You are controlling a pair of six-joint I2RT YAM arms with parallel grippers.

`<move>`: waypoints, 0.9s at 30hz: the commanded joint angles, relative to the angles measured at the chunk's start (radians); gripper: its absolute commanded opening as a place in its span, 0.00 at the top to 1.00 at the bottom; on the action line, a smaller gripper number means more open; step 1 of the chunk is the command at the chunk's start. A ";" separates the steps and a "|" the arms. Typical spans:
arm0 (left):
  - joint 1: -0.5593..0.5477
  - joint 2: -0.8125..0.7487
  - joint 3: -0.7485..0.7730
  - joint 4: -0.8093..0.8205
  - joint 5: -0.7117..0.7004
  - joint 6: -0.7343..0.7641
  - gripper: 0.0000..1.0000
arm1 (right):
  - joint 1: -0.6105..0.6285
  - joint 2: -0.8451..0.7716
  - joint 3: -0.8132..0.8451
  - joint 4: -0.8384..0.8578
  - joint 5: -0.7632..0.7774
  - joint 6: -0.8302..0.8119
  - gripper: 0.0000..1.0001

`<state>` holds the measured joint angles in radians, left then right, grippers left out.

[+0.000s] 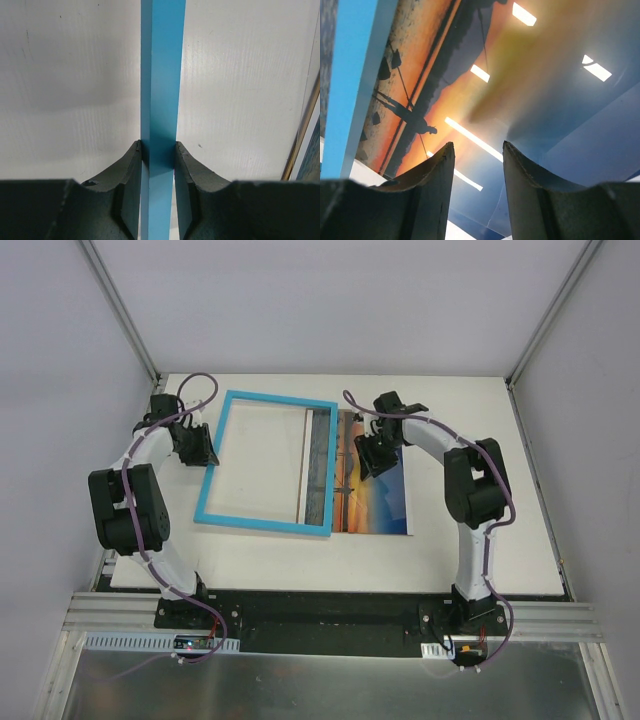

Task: Take the photo out of the frame
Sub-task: Place the photo frame item at the center of the board.

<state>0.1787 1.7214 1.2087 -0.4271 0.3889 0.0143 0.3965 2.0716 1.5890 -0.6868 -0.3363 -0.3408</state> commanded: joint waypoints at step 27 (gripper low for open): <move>0.188 -0.086 0.146 -0.044 -0.146 0.231 1.00 | 0.005 0.022 0.017 -0.045 0.029 0.016 0.55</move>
<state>0.3405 1.7031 1.2907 -0.4622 0.2905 0.1844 0.3981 2.1056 1.6005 -0.6971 -0.3294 -0.3321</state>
